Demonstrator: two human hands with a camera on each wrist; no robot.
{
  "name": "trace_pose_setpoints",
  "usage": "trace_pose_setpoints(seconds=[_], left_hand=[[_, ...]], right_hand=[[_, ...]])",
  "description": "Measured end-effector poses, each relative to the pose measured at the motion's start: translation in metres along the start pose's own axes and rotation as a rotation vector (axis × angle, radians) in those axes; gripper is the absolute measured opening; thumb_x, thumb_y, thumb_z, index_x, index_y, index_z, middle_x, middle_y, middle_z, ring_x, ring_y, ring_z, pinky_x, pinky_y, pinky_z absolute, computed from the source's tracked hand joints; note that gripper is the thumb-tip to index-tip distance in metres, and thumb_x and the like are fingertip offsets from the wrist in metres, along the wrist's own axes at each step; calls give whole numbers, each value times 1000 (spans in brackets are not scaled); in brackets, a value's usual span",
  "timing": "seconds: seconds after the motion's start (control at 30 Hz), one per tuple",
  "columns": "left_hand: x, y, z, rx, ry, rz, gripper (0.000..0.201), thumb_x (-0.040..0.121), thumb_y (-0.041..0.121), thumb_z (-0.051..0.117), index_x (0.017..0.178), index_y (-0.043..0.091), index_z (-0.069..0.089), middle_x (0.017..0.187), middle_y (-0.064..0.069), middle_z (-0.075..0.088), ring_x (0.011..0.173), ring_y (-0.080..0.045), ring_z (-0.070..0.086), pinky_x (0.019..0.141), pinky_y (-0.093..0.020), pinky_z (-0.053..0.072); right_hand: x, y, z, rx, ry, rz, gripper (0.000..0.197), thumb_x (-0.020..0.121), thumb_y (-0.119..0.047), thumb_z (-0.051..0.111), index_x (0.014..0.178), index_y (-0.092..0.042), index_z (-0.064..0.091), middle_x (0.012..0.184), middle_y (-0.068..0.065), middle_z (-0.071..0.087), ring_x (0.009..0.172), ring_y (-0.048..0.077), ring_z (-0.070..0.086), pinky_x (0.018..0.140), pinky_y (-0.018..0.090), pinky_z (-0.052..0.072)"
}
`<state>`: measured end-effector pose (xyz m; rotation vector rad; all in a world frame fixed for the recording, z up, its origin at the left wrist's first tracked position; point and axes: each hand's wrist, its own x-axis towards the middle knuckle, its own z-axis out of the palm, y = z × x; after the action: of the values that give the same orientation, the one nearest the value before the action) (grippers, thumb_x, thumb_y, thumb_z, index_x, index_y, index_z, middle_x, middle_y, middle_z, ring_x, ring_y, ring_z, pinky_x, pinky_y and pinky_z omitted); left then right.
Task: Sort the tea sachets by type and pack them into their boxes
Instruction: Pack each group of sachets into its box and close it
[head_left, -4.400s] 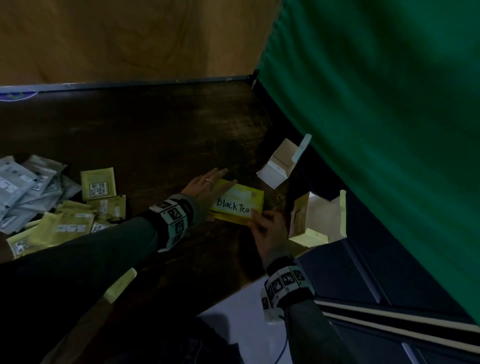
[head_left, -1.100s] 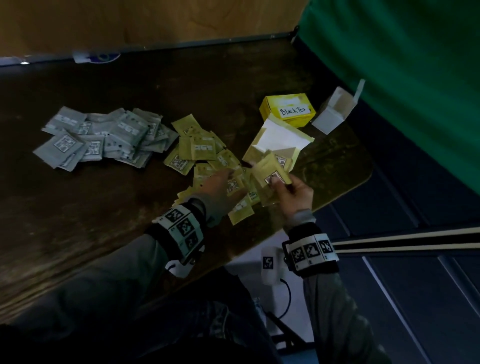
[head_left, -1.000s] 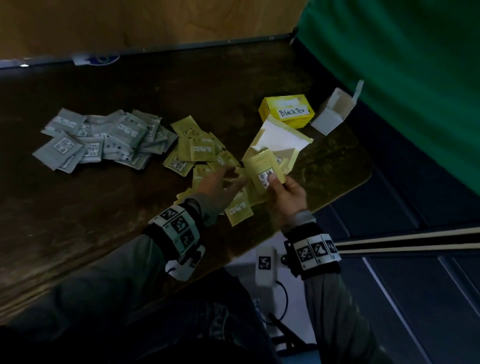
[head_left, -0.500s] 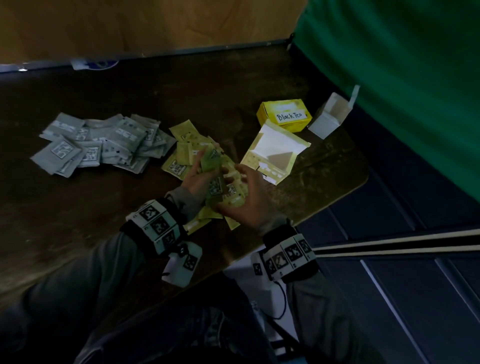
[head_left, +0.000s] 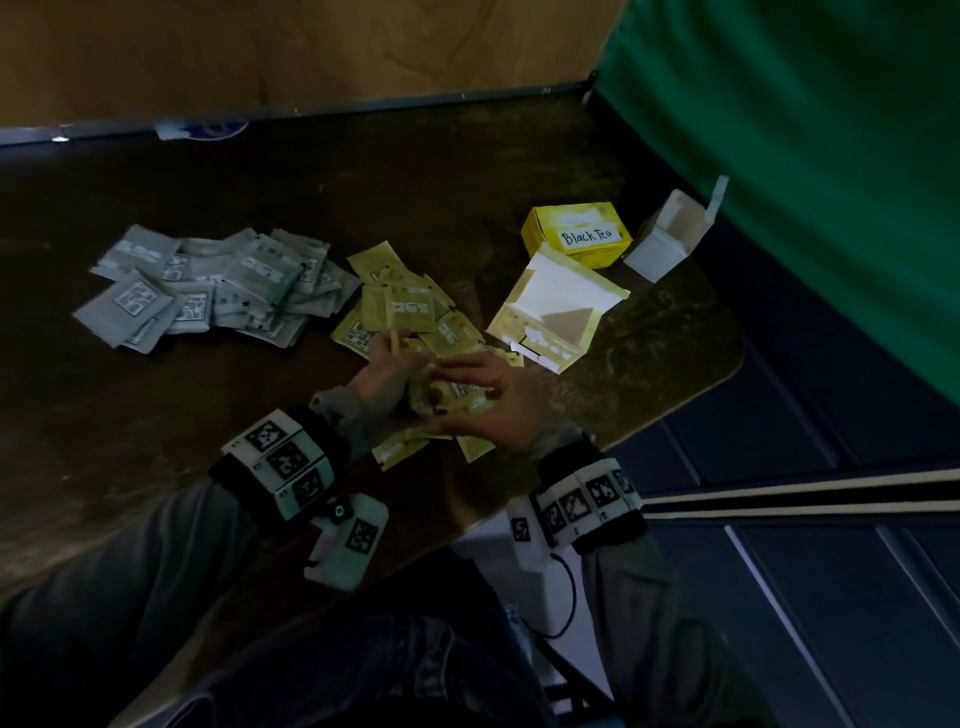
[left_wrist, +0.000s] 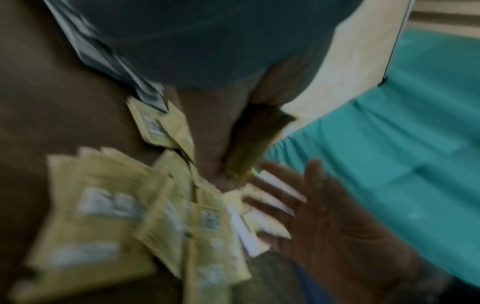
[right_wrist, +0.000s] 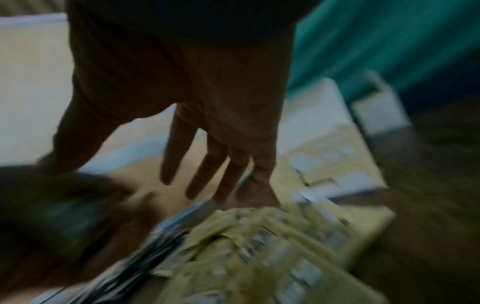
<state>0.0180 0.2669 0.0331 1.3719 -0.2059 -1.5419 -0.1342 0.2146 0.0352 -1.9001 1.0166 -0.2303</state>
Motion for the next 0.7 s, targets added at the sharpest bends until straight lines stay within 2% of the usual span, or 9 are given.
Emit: trace_pose_setpoints(seconds=[0.07, 0.1, 0.17, 0.23, 0.33, 0.4, 0.47, 0.53, 0.7], left_hand=[[10, 0, -14, 136, 125, 62, 29, 93, 1, 44, 106, 27, 41, 76, -10, 49, 46, -16, 52, 44, -28, 46], [15, 0, -22, 250, 199, 93, 30, 92, 0, 43, 98, 29, 45, 73, -11, 49, 45, -17, 51, 45, -28, 43], [24, -4, -35, 514, 299, 178, 26, 91, 7, 48, 90, 33, 49, 83, -11, 54, 63, -23, 54, 55, -33, 44], [25, -6, -40, 771, 248, 200, 20, 89, 14, 54, 102, 28, 51, 96, -8, 55, 83, -28, 57, 68, -37, 49], [27, -6, -36, 1004, 151, 102, 44, 86, 23, 60, 126, 16, 43, 103, -8, 54, 89, -27, 55, 73, -37, 48], [34, -6, -28, 1086, 150, 10, 71, 80, 36, 67, 137, 14, 29, 123, -13, 49, 105, -32, 53, 85, -41, 50], [41, -10, -20, 1179, 178, -67, 102, 72, 48, 73, 145, 13, 12, 146, -17, 26, 128, -36, 39, 100, -47, 42], [43, -14, -14, 1292, 188, -105, 117, 68, 55, 74, 147, 9, 2, 154, -19, 10, 137, -36, 29, 105, -47, 36], [51, -21, -15, 1317, 217, -58, 106, 59, 53, 80, 138, 13, 22, 136, -16, 42, 123, -35, 45, 98, -46, 44]], right_hand=[[7, 11, -6, 22, 64, 154, 56, 67, -35, 83, 118, -23, 64, 124, -5, 57, 113, 10, 52, 91, 29, 46], [11, 19, -8, -38, 128, 236, 57, 68, -37, 81, 120, -21, 62, 124, -5, 54, 115, 11, 50, 93, 31, 45], [19, 39, -5, -242, 175, 417, 68, 70, -42, 79, 128, -17, 55, 132, 2, 46, 124, 20, 41, 99, 36, 42], [25, 53, 4, -342, 130, 540, 81, 66, -45, 80, 135, -20, 47, 142, 10, 32, 133, 31, 30, 105, 43, 38], [29, 60, 17, -305, 128, 559, 83, 61, -39, 84, 134, -22, 46, 146, 13, 26, 134, 35, 27, 106, 48, 38], [31, 61, 23, -193, 148, 562, 79, 60, -32, 84, 129, -22, 48, 136, 11, 39, 124, 32, 41, 99, 47, 46], [29, 60, 27, -132, 170, 547, 72, 59, -32, 84, 122, -21, 51, 120, 8, 54, 111, 29, 53, 90, 45, 52], [26, 63, 29, -137, 186, 510, 64, 60, -35, 81, 116, -19, 56, 113, 7, 60, 106, 28, 57, 86, 45, 54], [17, 64, 34, -121, 250, 455, 46, 73, -30, 75, 116, -20, 62, 108, 8, 65, 101, 27, 60, 87, 42, 54]])
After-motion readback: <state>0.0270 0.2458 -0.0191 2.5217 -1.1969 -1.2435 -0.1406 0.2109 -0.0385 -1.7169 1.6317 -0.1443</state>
